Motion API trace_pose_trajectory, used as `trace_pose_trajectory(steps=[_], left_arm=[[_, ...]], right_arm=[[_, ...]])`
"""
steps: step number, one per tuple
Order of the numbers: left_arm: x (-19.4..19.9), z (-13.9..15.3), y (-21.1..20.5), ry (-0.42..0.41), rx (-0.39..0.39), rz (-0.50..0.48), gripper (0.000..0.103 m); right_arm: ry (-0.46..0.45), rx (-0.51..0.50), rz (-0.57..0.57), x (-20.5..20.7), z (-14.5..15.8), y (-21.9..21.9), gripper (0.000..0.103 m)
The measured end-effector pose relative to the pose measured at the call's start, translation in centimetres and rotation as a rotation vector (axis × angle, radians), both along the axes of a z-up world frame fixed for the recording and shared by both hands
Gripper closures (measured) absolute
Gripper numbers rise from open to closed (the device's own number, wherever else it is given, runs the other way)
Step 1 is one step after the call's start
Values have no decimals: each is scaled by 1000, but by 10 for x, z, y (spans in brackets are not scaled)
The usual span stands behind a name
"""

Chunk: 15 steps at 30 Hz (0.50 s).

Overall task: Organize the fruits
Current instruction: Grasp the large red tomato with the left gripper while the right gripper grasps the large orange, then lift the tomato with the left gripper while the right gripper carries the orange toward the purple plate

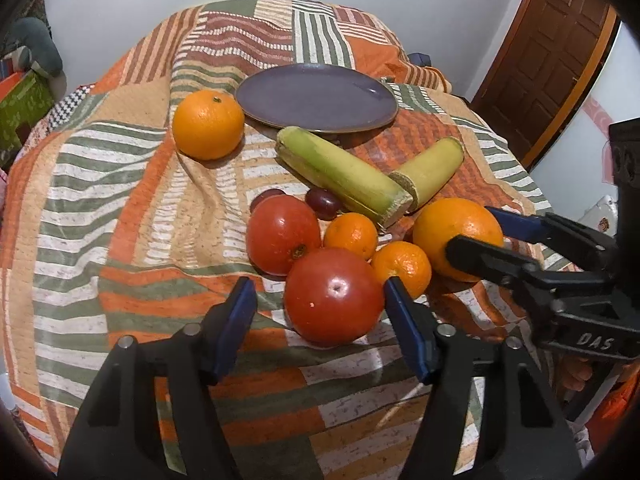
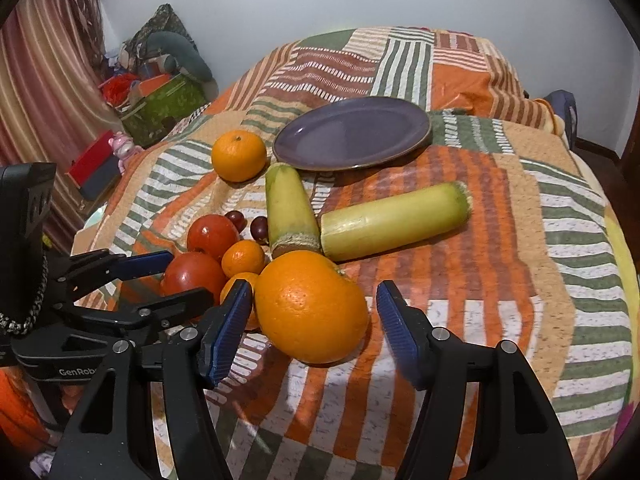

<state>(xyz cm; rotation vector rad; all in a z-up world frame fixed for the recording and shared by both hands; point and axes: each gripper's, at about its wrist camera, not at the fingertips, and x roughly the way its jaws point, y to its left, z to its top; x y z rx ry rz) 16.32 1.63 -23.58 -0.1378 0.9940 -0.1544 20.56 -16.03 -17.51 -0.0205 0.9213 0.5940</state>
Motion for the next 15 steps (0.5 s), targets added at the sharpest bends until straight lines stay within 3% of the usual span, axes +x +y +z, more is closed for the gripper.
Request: trace_pose_trajectory(steps=[4, 15], left_arm=[[0, 0, -2, -3, -27, -17, 53], [-5, 13, -3, -32, -1, -26, 54]], right_arm=[[26, -2, 3, 2, -7, 3, 42], [19, 7, 7, -2, -4, -1, 44]])
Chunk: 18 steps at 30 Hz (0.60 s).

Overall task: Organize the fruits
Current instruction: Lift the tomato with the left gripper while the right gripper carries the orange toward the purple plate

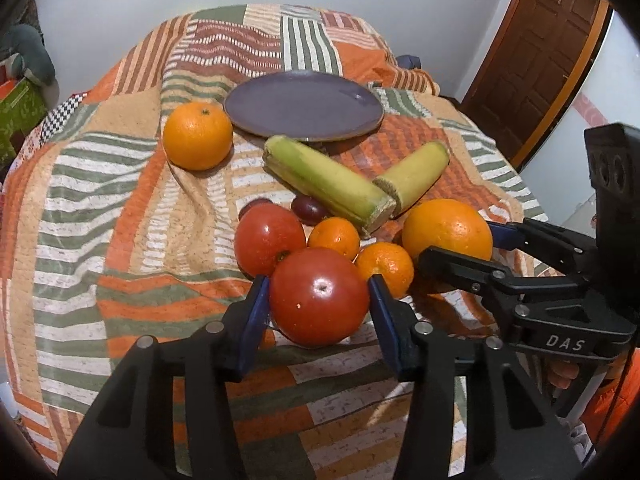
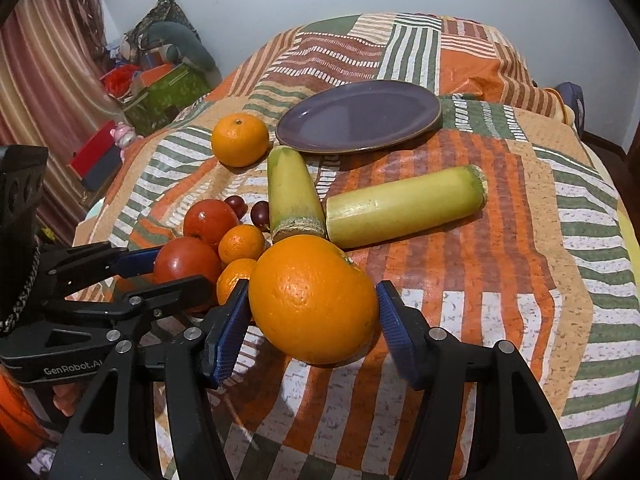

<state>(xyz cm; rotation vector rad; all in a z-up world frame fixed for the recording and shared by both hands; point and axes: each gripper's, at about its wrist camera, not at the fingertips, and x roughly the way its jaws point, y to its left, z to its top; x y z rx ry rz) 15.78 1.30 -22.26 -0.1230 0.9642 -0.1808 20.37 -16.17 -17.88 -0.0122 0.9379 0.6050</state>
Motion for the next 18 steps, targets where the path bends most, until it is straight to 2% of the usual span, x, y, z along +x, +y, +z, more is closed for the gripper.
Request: trace_pose_trajectory(steps=[9, 18], left_arm=[[-2, 41, 11, -100, 16, 31, 54], [16, 80, 21, -191, 31, 61, 54]], right_arm=[[-107, 17, -31, -2, 34, -9, 45], [-235, 12, -64, 14, 75, -14, 45]])
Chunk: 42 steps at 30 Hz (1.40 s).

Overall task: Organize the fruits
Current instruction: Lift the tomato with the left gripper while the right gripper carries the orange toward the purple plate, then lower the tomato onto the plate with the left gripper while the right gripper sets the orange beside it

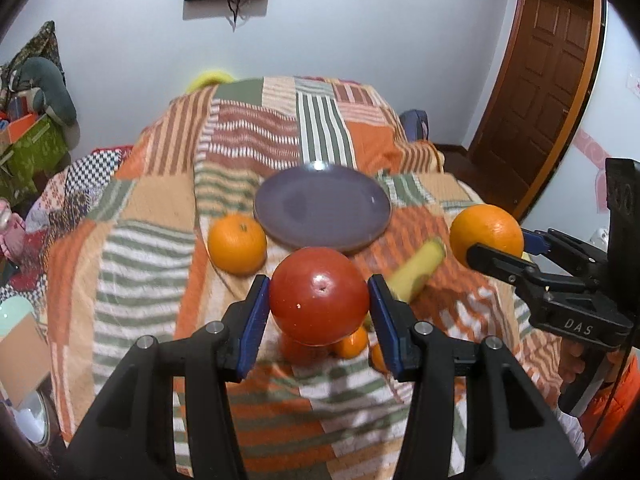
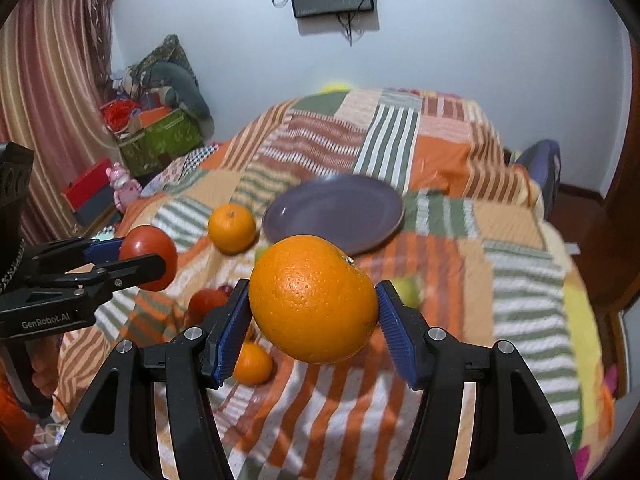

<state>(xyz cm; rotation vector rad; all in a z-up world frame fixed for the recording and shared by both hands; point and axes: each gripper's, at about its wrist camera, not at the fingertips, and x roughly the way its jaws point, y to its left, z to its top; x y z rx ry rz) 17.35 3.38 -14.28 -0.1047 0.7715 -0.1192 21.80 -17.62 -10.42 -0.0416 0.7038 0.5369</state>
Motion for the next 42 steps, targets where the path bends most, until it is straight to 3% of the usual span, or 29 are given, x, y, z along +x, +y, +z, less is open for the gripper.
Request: trace_pose_trajectory(steps=[13, 20, 28, 42], left_arm=[[54, 36, 5, -92, 60, 25, 54], [96, 39, 17, -84, 48, 47, 54], [150, 18, 26, -18, 51, 61, 54], [214, -52, 15, 154, 76, 42, 54]], right_arm=[[-131, 22, -53, 48, 39, -3, 45], [-170, 8, -44, 77, 47, 11, 45], [-152, -18, -31, 112, 35, 25, 45], [18, -99, -5, 173, -23, 44, 45]])
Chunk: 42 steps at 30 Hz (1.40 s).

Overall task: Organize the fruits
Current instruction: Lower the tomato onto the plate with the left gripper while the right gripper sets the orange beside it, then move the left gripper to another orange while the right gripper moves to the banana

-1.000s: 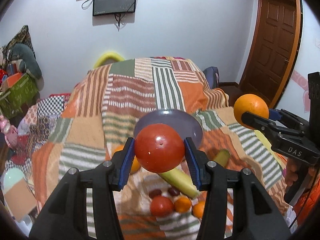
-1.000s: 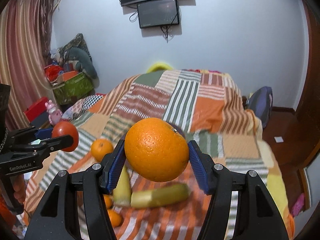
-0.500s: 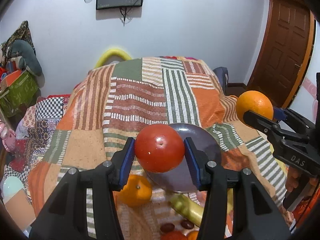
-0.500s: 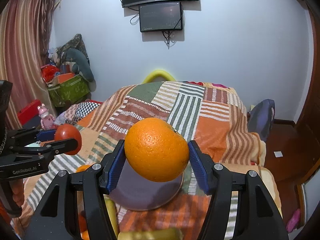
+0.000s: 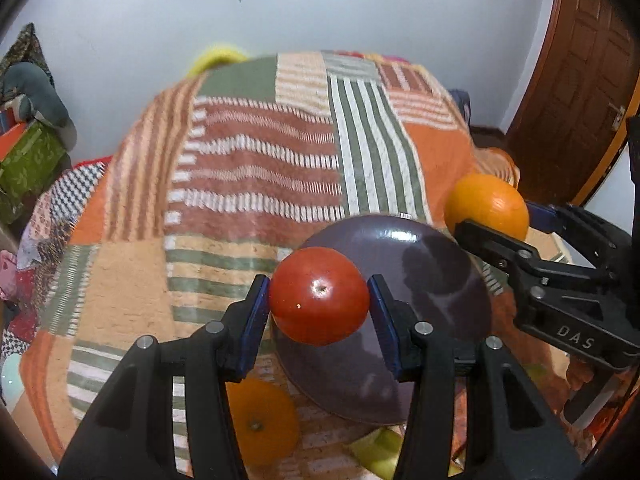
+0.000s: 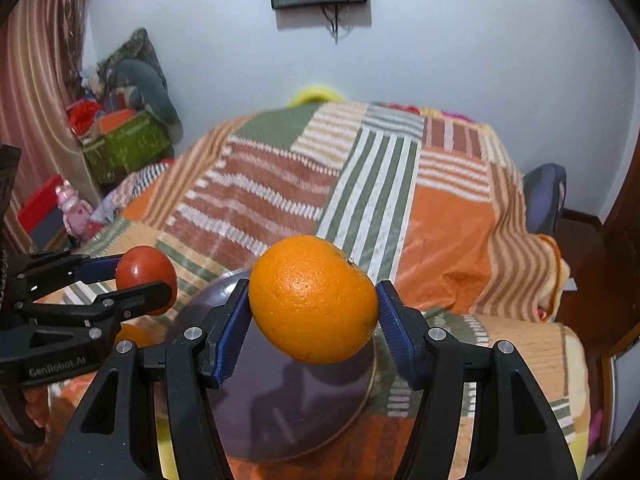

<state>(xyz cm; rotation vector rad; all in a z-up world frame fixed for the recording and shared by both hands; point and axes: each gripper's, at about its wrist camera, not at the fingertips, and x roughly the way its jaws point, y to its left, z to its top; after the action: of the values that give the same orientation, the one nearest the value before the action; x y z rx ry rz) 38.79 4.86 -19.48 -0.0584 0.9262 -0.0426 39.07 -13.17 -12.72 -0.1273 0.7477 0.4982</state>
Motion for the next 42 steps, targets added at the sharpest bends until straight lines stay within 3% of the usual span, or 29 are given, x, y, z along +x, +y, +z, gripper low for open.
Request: trace_pose_trajectory(steps=[9, 13, 17, 23, 33, 42], left_arm=[[19, -45, -8, 133, -38, -9, 54], [21, -50, -8, 133, -41, 5, 52], [23, -53, -8, 162, -37, 11, 41], [8, -34, -1, 100, -32, 19, 26], [-48, 6, 6, 20, 16, 12, 21], [-105, 13, 13, 15, 47, 6, 15]], right_arm=[[150, -79, 41, 20, -41, 1, 45], [141, -118, 65, 16, -42, 4, 44], [135, -153, 78, 11, -42, 6, 43], [133, -125, 68, 2, -33, 1, 35], [3, -109, 57, -54, 19, -19, 26], [33, -110, 49, -108, 11, -36, 18]])
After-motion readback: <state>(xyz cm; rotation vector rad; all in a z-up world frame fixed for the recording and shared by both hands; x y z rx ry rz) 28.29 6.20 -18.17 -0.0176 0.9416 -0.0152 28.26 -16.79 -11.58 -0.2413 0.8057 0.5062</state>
